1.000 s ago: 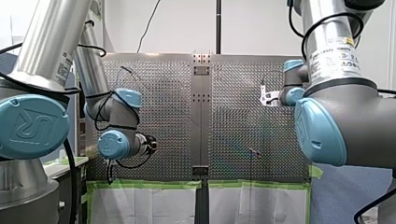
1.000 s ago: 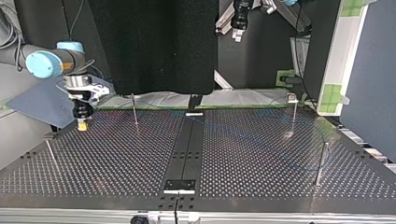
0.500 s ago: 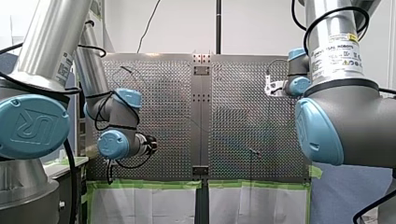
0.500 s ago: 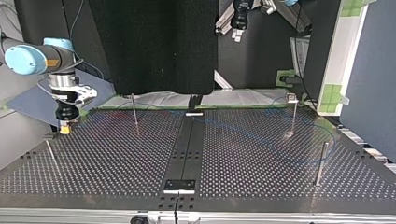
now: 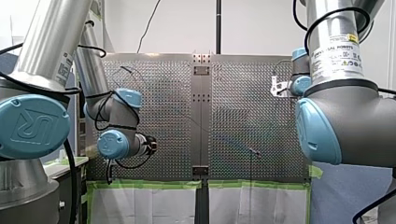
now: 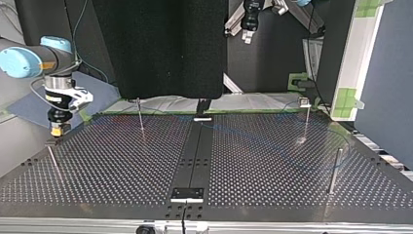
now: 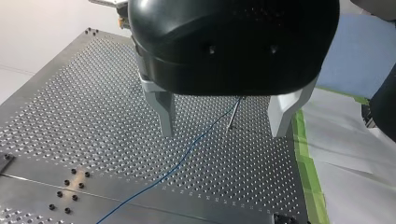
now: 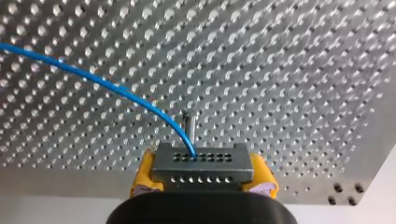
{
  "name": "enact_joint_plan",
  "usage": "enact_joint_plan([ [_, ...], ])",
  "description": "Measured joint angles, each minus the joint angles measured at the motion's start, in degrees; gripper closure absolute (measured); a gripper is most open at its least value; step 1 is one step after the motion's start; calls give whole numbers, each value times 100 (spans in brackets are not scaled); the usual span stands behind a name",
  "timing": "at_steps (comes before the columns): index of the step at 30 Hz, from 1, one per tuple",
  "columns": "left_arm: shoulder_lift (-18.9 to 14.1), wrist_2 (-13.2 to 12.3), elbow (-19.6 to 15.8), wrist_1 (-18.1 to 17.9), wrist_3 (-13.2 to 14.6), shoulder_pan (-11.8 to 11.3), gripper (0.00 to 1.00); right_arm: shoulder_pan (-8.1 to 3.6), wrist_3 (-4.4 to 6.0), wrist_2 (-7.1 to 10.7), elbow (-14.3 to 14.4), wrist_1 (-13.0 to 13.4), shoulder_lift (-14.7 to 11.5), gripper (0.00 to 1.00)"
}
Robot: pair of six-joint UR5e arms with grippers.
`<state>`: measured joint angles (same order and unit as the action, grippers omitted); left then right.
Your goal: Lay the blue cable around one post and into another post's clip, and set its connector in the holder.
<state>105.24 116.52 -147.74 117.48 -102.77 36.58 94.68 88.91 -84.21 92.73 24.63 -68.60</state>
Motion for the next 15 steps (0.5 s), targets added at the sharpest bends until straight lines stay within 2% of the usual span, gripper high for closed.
enact_joint_plan([
  [4,0,-17,0,16,14,-20,2,-57,-10,32,0,-20,-1,100],
  [11,0,-83,1,26,43,-59,2,-154,-52,209,-4,-36,5,100],
  [15,0,-135,1,29,52,-93,2,-218,-35,288,-4,1,7,100],
])
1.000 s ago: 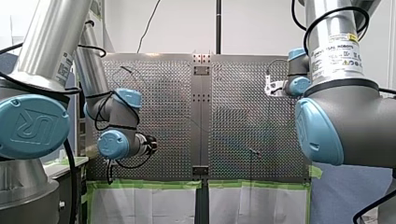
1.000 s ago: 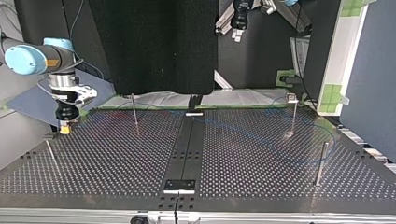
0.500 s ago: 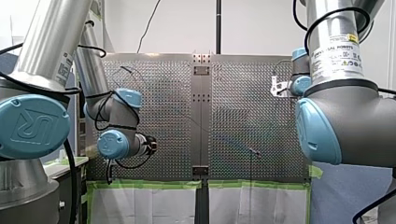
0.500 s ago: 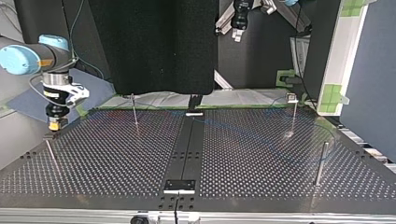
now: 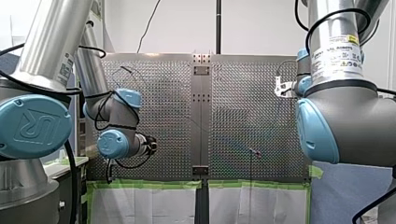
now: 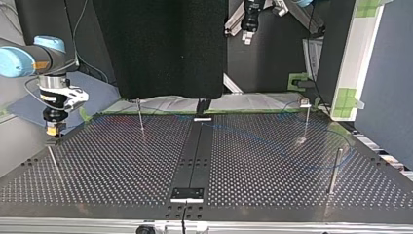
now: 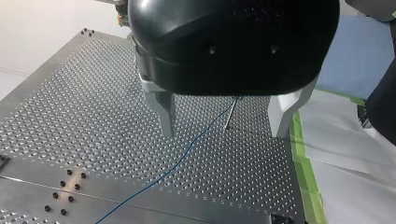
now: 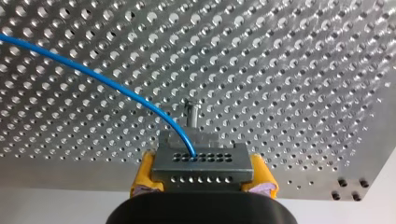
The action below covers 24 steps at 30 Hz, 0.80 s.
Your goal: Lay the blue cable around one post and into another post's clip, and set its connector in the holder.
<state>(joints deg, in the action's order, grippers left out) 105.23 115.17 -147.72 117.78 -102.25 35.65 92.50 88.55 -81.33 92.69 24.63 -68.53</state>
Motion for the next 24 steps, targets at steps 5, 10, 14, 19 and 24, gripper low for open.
enact_joint_plan([
  [5,0,-21,4,20,25,-38,2,-144,55,214,-4,56,13,100],
  [10,0,-26,7,59,66,-76,2,-243,93,437,-37,63,61,100],
  [14,0,-61,8,68,74,-101,2,-301,115,587,-58,65,103,100],
  [19,0,-92,9,91,81,-127,2,-364,153,721,-86,68,128,100],
  [24,0,-96,9,136,103,-147,2,-418,185,842,-167,43,150,100],
])
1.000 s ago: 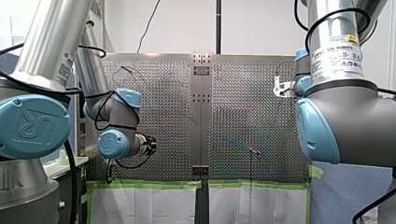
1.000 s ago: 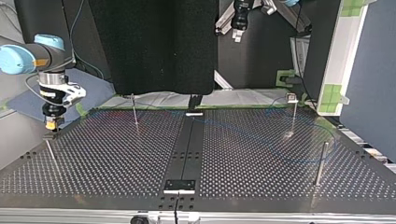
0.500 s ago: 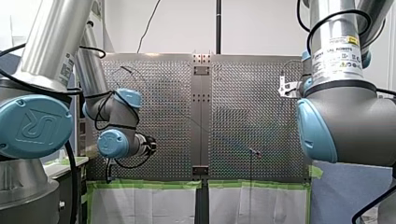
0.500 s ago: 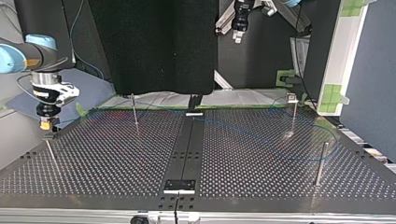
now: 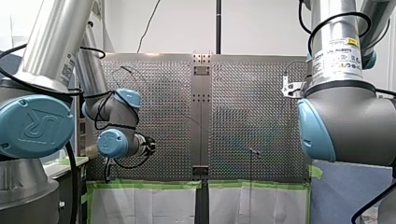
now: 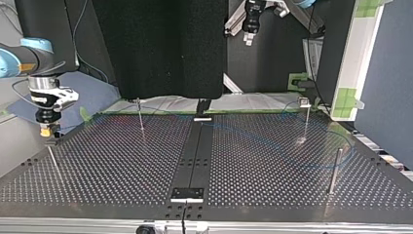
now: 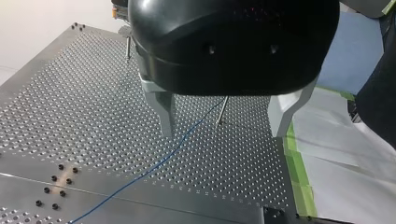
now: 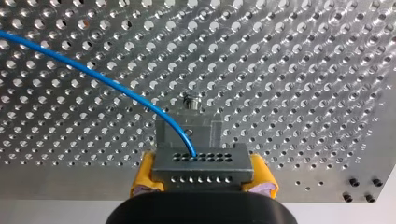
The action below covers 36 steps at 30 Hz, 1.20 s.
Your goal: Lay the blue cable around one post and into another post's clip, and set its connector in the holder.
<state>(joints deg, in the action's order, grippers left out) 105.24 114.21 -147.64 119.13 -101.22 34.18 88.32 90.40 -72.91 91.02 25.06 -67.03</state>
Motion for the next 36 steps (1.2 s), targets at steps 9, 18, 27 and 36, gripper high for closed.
enact_joint_plan([
  [9,0,-15,1,23,5,-22,2,-86,50,123,-149,-93,92,100],
  [18,0,-18,2,49,26,-60,2,-122,48,281,-275,-144,236,100],
  [27,0,-24,66,184,82,-110,2,-178,41,559,-433,-294,260,100],
  [36,0,-48,112,317,105,-119,2,-264,54,793,-518,-358,285,100],
])
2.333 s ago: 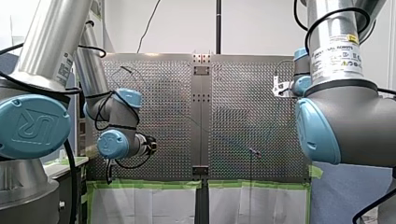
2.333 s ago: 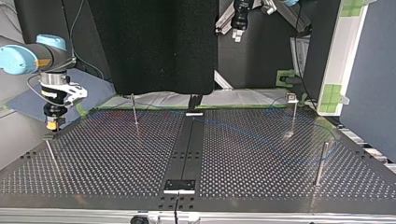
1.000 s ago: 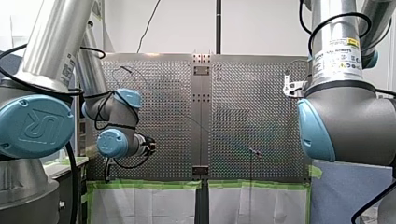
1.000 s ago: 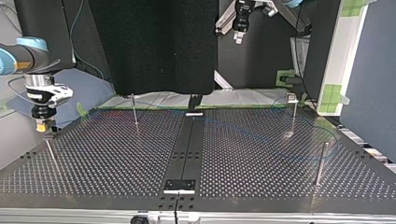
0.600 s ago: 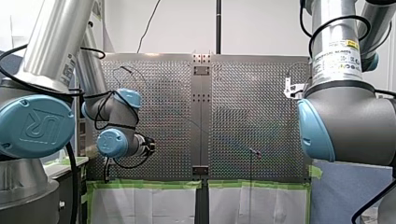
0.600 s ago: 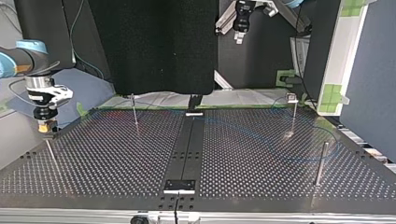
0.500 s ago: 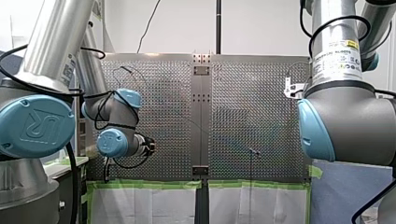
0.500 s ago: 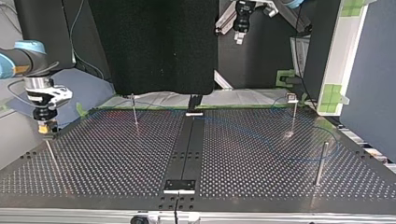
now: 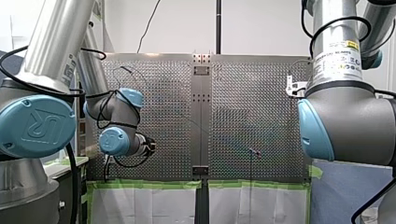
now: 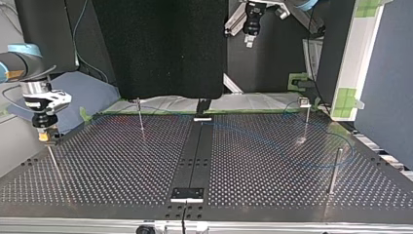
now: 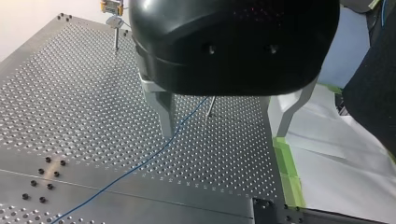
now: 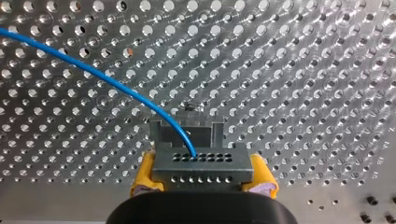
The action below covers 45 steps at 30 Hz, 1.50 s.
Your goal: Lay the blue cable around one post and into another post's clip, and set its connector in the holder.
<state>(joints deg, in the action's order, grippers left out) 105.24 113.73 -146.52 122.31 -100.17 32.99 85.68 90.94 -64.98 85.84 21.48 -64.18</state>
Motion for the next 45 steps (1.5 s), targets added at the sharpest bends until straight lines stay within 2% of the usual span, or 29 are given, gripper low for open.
enact_joint_plan([
  [12,0,0,2,114,33,-1,2,-57,-63,223,-153,-83,270,100],
  [23,0,3,1,117,33,-1,2,-43,-91,357,-226,-38,326,100],
  [45,0,4,1,125,33,-9,2,-17,-55,376,-375,-113,356,100],
])
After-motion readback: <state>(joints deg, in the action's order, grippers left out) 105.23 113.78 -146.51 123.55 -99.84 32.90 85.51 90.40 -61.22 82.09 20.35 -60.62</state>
